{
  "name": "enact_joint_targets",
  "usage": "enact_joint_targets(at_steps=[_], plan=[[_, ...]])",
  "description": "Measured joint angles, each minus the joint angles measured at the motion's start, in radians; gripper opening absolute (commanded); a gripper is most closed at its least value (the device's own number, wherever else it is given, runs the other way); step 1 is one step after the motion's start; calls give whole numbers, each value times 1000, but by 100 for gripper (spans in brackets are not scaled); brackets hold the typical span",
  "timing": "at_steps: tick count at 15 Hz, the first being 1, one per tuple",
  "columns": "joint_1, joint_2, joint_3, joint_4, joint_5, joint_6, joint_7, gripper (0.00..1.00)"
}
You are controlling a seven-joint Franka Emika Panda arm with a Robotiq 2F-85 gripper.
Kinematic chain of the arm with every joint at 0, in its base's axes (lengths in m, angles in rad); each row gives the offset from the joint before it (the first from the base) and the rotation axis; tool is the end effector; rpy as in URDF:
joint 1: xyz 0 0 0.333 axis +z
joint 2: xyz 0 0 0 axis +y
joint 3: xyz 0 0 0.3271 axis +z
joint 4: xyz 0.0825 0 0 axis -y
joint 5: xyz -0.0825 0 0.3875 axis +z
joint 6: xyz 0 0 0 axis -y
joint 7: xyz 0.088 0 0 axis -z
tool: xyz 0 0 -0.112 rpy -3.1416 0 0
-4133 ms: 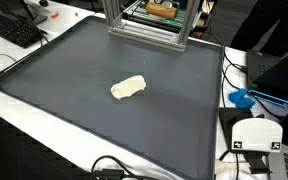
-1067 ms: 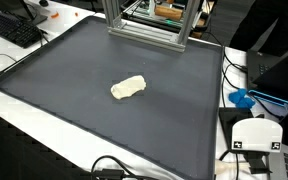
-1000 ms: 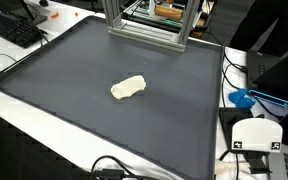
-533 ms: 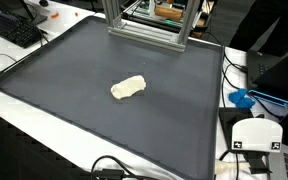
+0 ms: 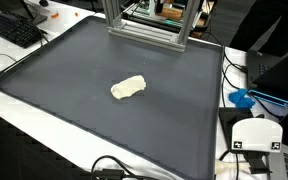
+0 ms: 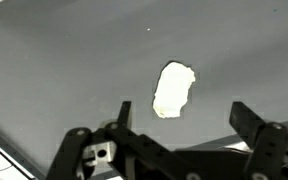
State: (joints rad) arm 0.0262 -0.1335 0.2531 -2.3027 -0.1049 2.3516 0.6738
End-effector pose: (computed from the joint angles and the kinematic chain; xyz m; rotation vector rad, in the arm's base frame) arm 0.4923 0.1412 0.4218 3.0628 -0.5044 0.3264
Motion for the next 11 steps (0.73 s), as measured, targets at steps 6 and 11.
enact_joint_targets(at_steps=[6,11], plan=[[20,120,-24,72,-66,12,56,100],[42,163,-51,94,-83,47,59,100]])
